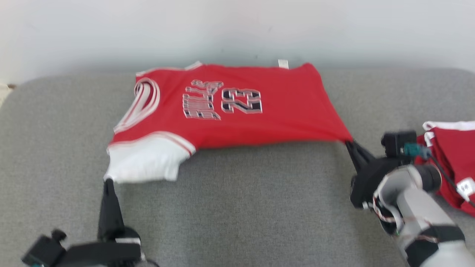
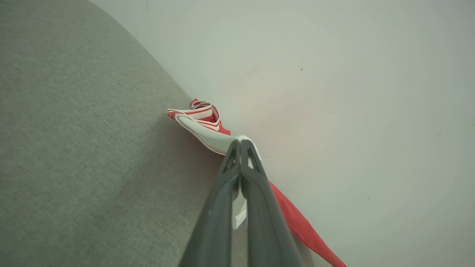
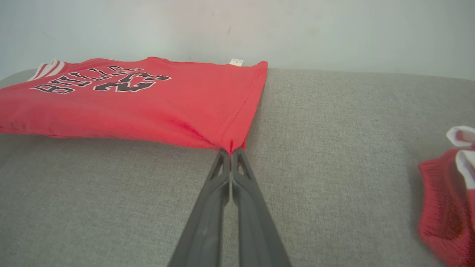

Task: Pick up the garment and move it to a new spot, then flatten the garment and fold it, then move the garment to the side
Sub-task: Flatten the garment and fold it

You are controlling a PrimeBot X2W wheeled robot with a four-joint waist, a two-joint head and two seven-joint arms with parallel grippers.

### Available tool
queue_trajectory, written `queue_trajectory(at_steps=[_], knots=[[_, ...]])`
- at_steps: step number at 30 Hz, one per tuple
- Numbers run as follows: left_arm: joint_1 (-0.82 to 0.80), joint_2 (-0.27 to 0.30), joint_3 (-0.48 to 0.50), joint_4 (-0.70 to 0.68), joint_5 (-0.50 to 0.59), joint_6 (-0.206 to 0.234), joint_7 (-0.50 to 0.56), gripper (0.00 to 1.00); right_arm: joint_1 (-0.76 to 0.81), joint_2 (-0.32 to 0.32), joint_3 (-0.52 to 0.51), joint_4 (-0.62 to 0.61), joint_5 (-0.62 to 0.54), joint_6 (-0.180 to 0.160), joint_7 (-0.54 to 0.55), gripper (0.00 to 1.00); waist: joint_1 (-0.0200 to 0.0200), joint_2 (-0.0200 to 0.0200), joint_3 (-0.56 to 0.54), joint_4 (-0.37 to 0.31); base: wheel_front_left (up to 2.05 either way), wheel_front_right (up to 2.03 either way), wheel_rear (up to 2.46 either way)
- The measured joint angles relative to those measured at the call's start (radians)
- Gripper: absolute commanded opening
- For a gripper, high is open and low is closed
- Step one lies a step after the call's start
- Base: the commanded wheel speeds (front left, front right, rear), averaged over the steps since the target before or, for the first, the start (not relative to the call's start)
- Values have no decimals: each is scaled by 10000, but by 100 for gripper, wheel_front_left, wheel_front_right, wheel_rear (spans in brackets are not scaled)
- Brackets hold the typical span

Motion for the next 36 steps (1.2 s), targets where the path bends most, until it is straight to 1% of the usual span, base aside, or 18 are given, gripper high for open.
queue_trajectory(at_steps=[3, 6, 9, 10, 14, 15, 17, 19, 22, 25, 29, 33, 35, 36], knots=[[922, -8, -334, -382, -146, 364, 0, 0, 1209, -125, -512, -832, -98, 0, 577, 0, 1, 0, -559, -7, 0, 0, 0], [1833, -17, -646, -844, -274, 627, 0, 0, 2529, -102, -1149, -1831, -267, 0, 1210, 0, -1, 0, -1083, -21, 0, 0, 0], [2383, -17, -629, -1338, -826, 857, 0, 0, 3760, 173, -2017, -2945, -397, 0, 1829, 0, 0, -1, -1514, -37, 0, 0, 0], [2529, -10, -667, -1469, -863, 901, 0, 0, 4178, 328, -2278, -3363, -403, 0, 2044, 0, 0, -1, -1635, -39, 0, 0, 0], [3181, -29, -1151, -1793, -600, 1151, 0, 0, 5710, 834, -2957, -5131, -713, 0, 3204, 0, 0, 0, -2000, -28, 0, 0, 0], [3402, -21, -1198, -2008, -558, 1340, 0, 0, 6409, 1068, -3099, -6109, -709, 0, 3831, 0, 1, 0, -2099, -1, 0, 0, 0], [3629, -15, -1337, -2243, -456, 1482, 0, 0, 7078, 1277, -3158, -7102, -460, 0, 4500, 0, 1, 0, -2139, 50, 0, 0, 0], [3926, -17, -1478, -2543, -401, 1607, 0, 0, 7633, 1325, -3323, -7956, -424, 0, 5097, 0, 3, 0, -2148, 72, 0, 0, 0], [4464, -19, -1685, -3010, -213, 1831, 0, 0, 8429, 1285, -3670, -8947, -706, 0, 5900, 0, 3, 0, -2124, 42, 0, 0, 0], [5064, -19, -1659, -3578, -217, 2144, 0, 0, 9008, 1358, -4092, -9584, -930, 0, 6355, 0, 3, 1, -2069, 17, 0, 0, 0], [5628, -17, -1588, -4288, -265, 2395, 0, 0, 9320, 1394, -4491, -9902, -1530, 0, 6571, 0, 4, 2, -1991, -6, 0, 0, 0], [5684, -17, -1670, -4667, -337, 2464, 0, 0, 9329, 1411, -4368, -9864, -1789, 0, 6592, 0, 4, 2, -1940, -10, 0, 0, 0], [5461, -17, -1776, -4658, -113, 2474, 0, 0, 9184, 1440, -4178, -9739, -1768, 0, 6427, 0, 3, 2, -1924, 2, 0, 0, 0], [5218, -17, -1862, -4621, -2, 2485, 0, 0, 9059, 1352, -3975, -9666, -1755, 0, 6341, 0, 4, 1, -1914, 8, 0, 0, 0]])
